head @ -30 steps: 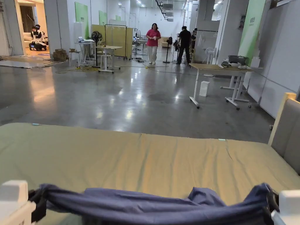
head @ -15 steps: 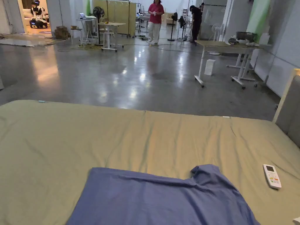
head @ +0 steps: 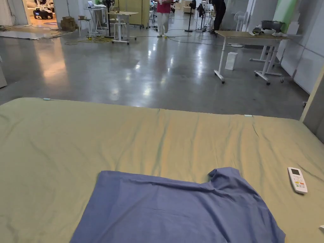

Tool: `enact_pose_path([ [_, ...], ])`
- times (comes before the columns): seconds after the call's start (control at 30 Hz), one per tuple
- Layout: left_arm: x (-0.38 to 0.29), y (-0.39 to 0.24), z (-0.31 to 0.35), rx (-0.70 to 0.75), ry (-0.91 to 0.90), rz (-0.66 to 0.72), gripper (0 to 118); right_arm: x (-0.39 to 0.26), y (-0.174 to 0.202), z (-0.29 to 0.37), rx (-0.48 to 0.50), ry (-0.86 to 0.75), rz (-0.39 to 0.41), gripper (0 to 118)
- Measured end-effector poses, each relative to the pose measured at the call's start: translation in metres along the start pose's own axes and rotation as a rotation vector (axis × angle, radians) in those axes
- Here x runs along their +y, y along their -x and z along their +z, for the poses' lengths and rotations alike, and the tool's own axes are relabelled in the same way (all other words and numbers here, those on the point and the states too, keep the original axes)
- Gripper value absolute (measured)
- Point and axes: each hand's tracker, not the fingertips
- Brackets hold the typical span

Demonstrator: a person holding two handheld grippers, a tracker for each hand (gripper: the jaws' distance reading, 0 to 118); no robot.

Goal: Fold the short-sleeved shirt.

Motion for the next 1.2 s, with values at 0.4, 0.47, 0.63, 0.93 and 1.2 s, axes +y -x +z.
enact_pose_path([
  [0.4, 0.096, -0.049, 0.061, -0.088, -0.590, 0.129, 73, 0.108, 0.050, 0.020, 0.016, -0.554, -0.102, 96],
  [0.47, 0.108, -0.058, 0.069, -0.083, -0.655, 0.126, 68, 0.120, 0.058, 0.023, 0.016, -0.606, -0.095, 84],
  [0.63, 0.124, -0.080, 0.093, -0.039, -0.729, 0.091, 7, 0.135, 0.068, 0.022, 0.008, -0.634, -0.100, 8],
  [0.93, 0.132, -0.079, 0.074, -0.079, -0.656, 0.083, 1, 0.144, 0.074, 0.002, 0.037, -0.599, -0.031, 0],
  [1.2, 0.200, -0.041, -0.059, -0.144, -0.384, 0.112, 1, 0.142, 0.078, -0.050, 0.064, -0.489, 0.000, 0],
])
